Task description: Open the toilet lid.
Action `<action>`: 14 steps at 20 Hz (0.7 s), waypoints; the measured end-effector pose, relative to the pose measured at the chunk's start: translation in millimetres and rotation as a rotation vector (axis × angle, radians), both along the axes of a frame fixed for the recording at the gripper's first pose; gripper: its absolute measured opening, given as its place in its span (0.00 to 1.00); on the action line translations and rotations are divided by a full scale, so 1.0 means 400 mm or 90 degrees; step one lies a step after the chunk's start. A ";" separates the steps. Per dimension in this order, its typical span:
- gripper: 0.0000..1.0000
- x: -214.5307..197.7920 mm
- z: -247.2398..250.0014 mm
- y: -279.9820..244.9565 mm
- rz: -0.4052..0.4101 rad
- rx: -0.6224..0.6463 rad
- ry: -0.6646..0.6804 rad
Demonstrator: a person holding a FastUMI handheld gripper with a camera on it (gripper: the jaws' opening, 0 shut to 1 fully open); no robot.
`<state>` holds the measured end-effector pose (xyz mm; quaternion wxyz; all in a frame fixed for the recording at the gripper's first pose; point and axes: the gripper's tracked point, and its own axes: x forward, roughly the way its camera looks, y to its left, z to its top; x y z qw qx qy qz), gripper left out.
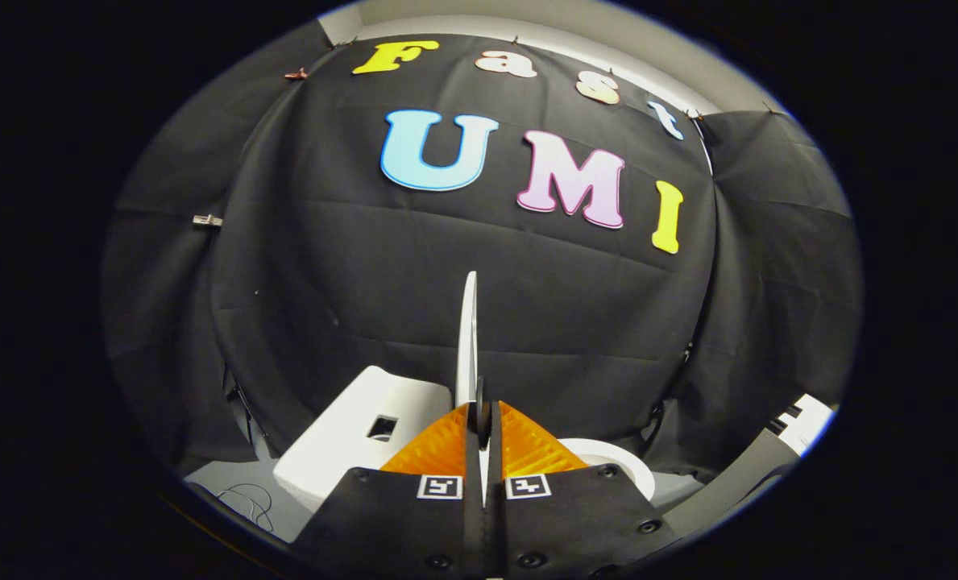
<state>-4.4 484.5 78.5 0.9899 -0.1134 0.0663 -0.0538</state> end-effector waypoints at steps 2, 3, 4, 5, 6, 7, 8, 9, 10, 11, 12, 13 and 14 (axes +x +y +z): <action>0.05 0.001 -0.012 0.035 0.009 -0.011 0.000; 0.05 0.004 -0.015 0.052 0.015 -0.014 0.000; 0.05 0.004 -0.018 0.066 0.021 -0.014 0.002; 0.05 0.009 -0.019 0.072 0.023 -0.016 -0.002; 0.05 0.010 -0.021 0.081 0.024 -0.024 -0.006; 0.05 0.009 -0.024 0.092 0.029 -0.031 -0.008; 0.06 0.012 -0.027 0.101 0.033 -0.035 -0.012; 0.06 0.014 -0.028 0.104 0.037 -0.038 -0.014; 0.07 0.012 -0.027 0.102 0.037 -0.035 -0.015; 0.07 0.013 -0.028 0.102 0.039 -0.030 -0.015; 0.08 0.011 -0.030 0.103 0.038 -0.024 -0.012; 0.09 0.012 -0.032 0.105 0.043 -0.016 -0.010; 0.10 0.018 -0.047 0.103 0.040 -0.010 0.005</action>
